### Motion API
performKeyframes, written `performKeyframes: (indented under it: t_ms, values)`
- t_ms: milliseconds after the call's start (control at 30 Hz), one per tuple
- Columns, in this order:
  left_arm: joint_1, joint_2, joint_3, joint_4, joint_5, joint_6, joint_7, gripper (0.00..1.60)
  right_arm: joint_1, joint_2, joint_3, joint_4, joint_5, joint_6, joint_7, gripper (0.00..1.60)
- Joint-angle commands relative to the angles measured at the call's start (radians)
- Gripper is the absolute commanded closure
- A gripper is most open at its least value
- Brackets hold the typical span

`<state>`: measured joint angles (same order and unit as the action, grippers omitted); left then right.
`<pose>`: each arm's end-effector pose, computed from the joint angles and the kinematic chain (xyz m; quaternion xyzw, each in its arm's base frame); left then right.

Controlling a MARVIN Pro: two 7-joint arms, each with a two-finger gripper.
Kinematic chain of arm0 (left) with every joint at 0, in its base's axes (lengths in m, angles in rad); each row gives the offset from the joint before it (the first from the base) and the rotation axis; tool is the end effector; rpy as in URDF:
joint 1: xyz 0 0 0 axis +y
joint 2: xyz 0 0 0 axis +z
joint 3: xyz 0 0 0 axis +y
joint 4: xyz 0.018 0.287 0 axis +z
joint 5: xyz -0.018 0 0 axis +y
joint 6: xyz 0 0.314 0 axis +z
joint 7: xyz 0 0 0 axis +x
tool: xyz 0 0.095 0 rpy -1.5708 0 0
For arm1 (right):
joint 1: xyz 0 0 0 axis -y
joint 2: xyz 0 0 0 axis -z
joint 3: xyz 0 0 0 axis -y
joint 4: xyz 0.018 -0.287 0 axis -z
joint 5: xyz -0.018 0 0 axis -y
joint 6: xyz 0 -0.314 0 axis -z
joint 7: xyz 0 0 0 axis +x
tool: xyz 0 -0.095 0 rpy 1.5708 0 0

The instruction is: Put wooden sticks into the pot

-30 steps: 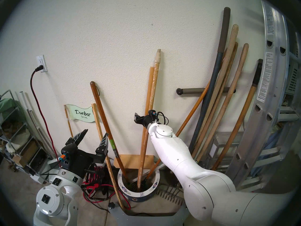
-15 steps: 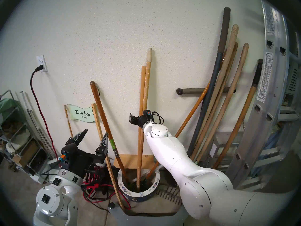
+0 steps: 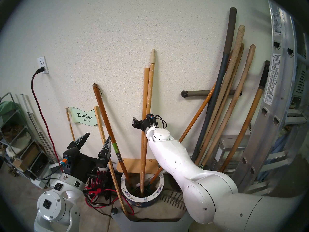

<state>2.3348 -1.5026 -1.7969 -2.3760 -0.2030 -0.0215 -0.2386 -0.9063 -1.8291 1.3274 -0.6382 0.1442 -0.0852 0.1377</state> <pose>0.2210 0.0480 -0.2100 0.6768 -0.0523 0.7332 0.0411 0.5499 0.2285 -0.3063 -0.7403 -0.1020 -0.6257 0.2239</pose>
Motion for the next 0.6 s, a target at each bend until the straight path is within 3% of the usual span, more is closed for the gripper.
performKeyframes:
  t_ms: [0,567]
  values:
    - [0.003,-0.001,0.0,-0.002,-0.002,-0.002,-0.002,0.0,-0.075,0.019,-0.006,-0.113,-0.002,0.026,0.012,0.0]
    - [0.003,0.0,0.001,-0.002,-0.002,-0.002,0.0,0.0,-0.279,0.105,-0.03,-0.385,0.006,0.125,0.051,0.0]
